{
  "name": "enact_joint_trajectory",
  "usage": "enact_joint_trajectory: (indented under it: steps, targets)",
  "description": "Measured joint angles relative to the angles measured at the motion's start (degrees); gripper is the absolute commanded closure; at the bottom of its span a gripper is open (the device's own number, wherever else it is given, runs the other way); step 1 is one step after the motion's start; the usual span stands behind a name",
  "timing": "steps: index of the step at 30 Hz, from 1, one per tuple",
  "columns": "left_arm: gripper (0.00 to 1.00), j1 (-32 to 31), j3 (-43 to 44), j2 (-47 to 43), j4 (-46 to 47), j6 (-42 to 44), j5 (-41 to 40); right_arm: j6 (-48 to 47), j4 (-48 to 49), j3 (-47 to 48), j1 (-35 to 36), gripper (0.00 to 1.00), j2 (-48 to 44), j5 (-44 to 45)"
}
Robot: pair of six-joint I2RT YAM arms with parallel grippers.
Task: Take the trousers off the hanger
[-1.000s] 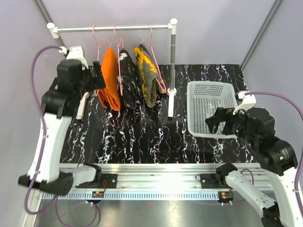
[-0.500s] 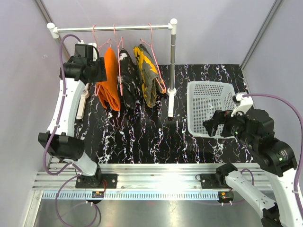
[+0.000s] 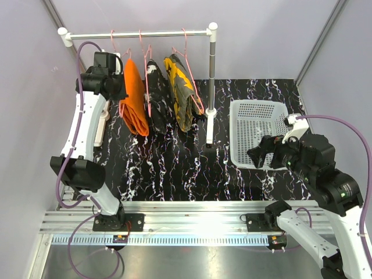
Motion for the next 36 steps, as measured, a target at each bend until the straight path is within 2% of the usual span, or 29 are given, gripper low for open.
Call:
enact_joint_trajectory:
  steps: [7, 16, 25, 31, 36]
  targets:
    - [1.00, 0.07, 0.46, -0.96, 0.61, -0.48, 0.00, 0.22, 0.70, -1.14, 0.00, 0.01, 0.00, -0.04]
    - [1.00, 0.11, -0.52, -9.70, 5.51, -3.04, 0.63, 0.63, 3.87, -2.43, 0.00, 0.01, -1.68, -1.46]
    - [1.00, 0.11, -1.49, -12.04, 12.22, -4.31, 2.16, 0.09, 7.67, -2.05, 0.00, 0.01, -1.25, -1.75]
    - [1.00, 0.11, -4.11, -14.53, 14.88, -5.25, 2.67, -0.59, 9.92, 4.22, 0.00, 0.01, 5.09, -4.94]
    - [1.00, 0.04, -9.33, -22.29, 14.01, -6.32, 2.40, -0.76, 12.76, 16.06, 0.22, 0.01, 17.33, -9.99]
